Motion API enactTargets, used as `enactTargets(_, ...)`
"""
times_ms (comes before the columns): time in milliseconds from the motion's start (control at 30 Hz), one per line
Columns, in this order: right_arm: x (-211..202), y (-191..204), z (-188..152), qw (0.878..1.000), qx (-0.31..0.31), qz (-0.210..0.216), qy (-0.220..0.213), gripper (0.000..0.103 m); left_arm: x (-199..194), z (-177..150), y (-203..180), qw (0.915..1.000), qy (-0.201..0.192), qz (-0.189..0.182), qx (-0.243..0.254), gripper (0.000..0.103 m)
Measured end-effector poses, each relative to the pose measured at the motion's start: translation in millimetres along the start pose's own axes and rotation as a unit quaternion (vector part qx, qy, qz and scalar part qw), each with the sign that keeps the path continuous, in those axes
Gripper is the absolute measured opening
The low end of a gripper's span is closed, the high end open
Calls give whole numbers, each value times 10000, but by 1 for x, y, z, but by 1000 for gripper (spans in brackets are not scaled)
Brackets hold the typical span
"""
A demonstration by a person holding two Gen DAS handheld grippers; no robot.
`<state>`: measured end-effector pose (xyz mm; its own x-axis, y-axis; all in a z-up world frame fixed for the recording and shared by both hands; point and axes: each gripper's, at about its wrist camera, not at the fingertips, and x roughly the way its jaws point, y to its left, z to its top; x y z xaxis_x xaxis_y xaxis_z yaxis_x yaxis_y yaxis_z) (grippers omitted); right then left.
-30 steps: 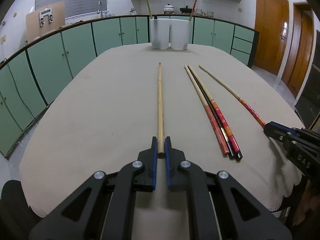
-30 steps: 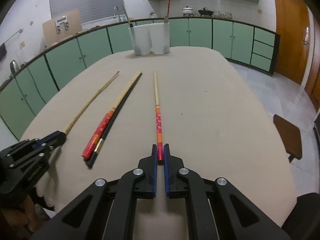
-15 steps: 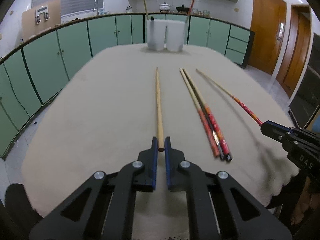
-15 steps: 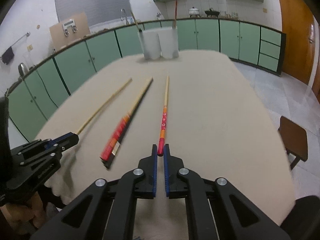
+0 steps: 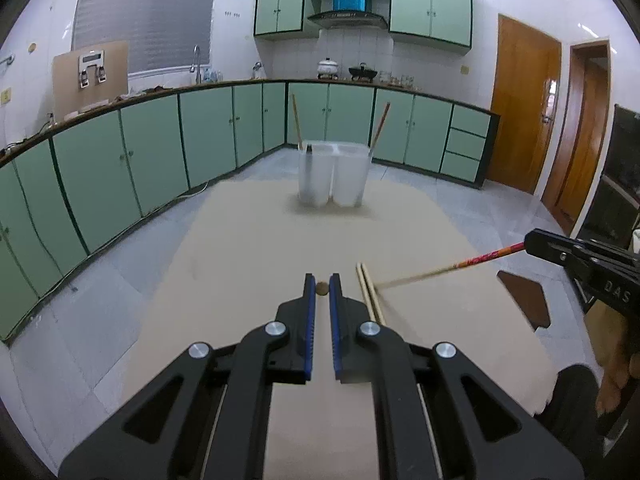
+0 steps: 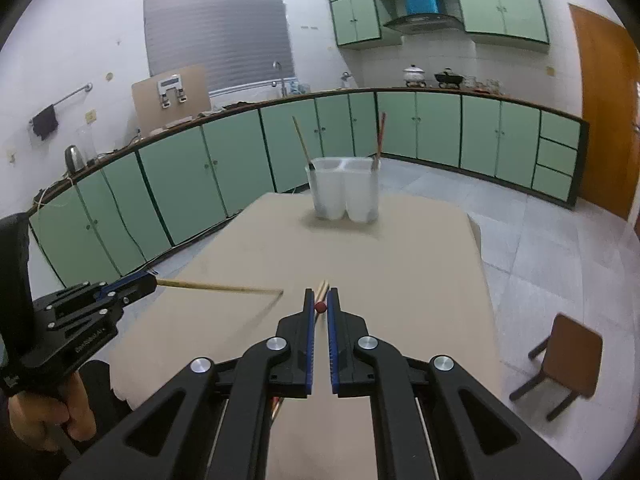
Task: Organize utensils
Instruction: 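Lift and carry the wooden chopstick with the left gripper while the right gripper carries its chopstick to the holder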
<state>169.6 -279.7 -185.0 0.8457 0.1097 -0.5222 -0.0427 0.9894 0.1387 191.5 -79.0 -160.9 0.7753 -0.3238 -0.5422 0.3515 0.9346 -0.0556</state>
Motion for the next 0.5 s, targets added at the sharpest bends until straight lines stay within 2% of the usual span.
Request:
enactTargets(233,20,-1,51,9990,-322,95,282,6,11,53,7,9998,-83,-146,97,6)
enactTargets(500,47,1,91,9956,-579,164,718,6,38,86,19,9989,245,-388,38,6)
